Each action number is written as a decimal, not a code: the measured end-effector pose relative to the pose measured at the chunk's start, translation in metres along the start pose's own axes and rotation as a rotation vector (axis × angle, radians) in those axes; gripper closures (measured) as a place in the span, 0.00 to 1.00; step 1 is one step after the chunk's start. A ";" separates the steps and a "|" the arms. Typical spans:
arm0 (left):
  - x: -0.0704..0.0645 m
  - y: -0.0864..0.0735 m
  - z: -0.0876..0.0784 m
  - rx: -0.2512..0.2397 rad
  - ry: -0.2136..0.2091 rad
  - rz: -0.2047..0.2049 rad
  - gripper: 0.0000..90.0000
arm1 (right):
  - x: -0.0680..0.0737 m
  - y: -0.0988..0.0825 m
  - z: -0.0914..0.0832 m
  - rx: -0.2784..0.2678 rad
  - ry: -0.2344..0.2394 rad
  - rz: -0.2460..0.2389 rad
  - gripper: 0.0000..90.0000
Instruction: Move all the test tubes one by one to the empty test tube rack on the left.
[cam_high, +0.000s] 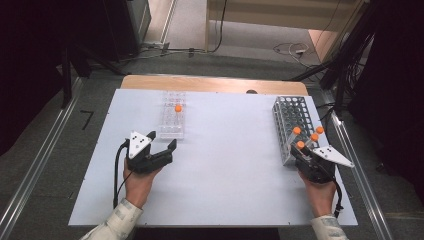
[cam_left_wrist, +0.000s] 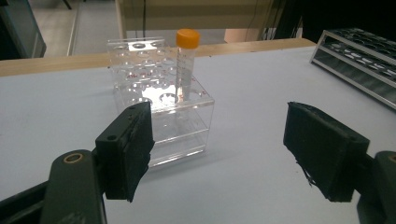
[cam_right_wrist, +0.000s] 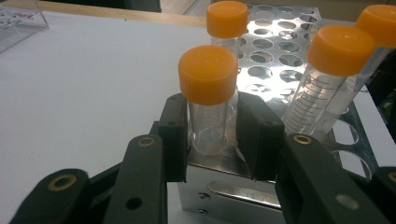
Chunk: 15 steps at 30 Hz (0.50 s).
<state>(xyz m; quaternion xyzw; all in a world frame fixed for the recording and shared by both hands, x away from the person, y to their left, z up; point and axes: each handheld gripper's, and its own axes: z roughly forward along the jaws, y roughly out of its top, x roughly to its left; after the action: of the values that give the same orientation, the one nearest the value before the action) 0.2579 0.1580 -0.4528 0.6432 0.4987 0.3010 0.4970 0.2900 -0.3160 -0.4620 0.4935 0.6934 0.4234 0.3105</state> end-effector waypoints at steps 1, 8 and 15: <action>0.000 0.000 0.000 0.000 0.000 0.000 0.26 | 0.000 0.000 0.001 0.005 0.001 -0.002 0.71; 0.000 -0.001 0.001 0.001 0.002 0.003 0.26 | 0.002 0.000 0.002 0.006 -0.002 -0.016 0.79; 0.000 -0.001 0.001 0.003 0.004 0.009 0.26 | 0.003 0.012 -0.009 -0.042 -0.007 -0.032 0.80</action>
<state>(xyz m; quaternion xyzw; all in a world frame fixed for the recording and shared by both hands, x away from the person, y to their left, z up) 0.2586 0.1578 -0.4544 0.6456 0.4971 0.3038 0.4938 0.2865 -0.3135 -0.4475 0.4775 0.6910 0.4310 0.3298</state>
